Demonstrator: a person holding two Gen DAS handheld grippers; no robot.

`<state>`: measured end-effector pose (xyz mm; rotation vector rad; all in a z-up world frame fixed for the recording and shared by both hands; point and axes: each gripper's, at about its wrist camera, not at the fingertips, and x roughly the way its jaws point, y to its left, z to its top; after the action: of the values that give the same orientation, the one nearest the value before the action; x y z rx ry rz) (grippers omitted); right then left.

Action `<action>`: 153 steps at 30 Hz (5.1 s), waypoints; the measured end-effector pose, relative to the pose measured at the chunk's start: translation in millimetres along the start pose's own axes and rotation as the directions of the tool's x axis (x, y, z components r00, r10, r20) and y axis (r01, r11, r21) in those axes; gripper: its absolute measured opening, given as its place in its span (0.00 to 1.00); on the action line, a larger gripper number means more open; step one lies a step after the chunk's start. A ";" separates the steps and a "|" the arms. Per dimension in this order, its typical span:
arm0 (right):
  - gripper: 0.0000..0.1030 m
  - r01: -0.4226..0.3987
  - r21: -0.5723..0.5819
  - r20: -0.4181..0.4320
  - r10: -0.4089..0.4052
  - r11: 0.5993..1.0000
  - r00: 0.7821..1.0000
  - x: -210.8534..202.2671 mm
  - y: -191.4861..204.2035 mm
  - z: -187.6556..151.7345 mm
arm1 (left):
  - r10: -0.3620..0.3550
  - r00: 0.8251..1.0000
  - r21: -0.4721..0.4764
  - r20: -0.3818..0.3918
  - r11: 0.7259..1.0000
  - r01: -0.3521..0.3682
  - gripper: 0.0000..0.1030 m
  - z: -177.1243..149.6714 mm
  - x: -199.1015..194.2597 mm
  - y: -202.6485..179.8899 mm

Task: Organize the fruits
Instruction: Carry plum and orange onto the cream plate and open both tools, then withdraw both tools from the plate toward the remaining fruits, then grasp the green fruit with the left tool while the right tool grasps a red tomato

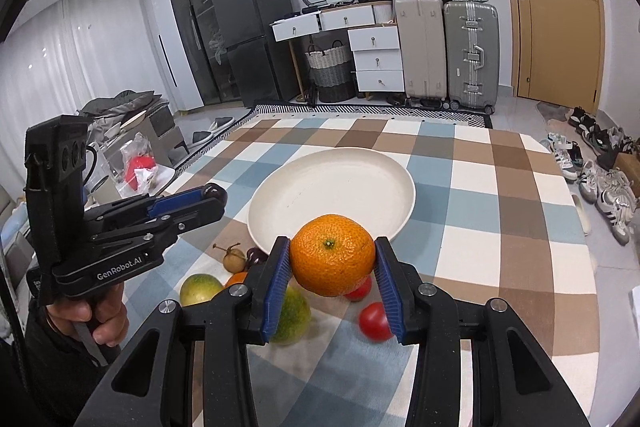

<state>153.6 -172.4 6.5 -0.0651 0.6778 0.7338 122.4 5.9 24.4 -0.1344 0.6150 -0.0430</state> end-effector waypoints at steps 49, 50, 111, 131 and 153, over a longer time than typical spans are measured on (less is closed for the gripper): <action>0.99 0.055 0.030 -0.021 -0.054 0.998 0.998 67.0 -29.8 3.5 | 0.096 0.995 -0.019 -0.017 0.995 -0.096 0.96 0.0 44.7 28.4; 0.99 0.054 0.022 -0.019 -0.054 0.998 0.998 64.6 -29.2 2.4 | 0.099 0.995 -0.019 -0.010 0.995 -0.099 0.99 -0.5 41.8 28.2; 0.94 0.105 -0.070 -0.227 -0.118 0.992 0.967 56.8 -34.7 -52.3 | 0.039 0.974 -0.007 -0.224 0.999 -0.042 0.95 -73.0 7.4 8.0; 0.62 0.069 -0.089 -0.238 -0.089 0.994 0.967 62.8 -27.8 -53.0 | -0.087 0.973 -0.038 -0.216 0.996 0.081 0.51 -75.5 5.1 7.8; 0.31 0.075 -0.102 -0.202 -0.095 0.992 0.975 57.0 -26.0 -51.1 | -0.108 0.977 -0.042 -0.185 0.994 0.102 0.50 -75.7 -3.7 8.2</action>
<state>173.0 -172.3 -72.0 -0.2583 0.8337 0.6814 75.6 5.8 -35.8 -0.1958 0.7964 -0.1497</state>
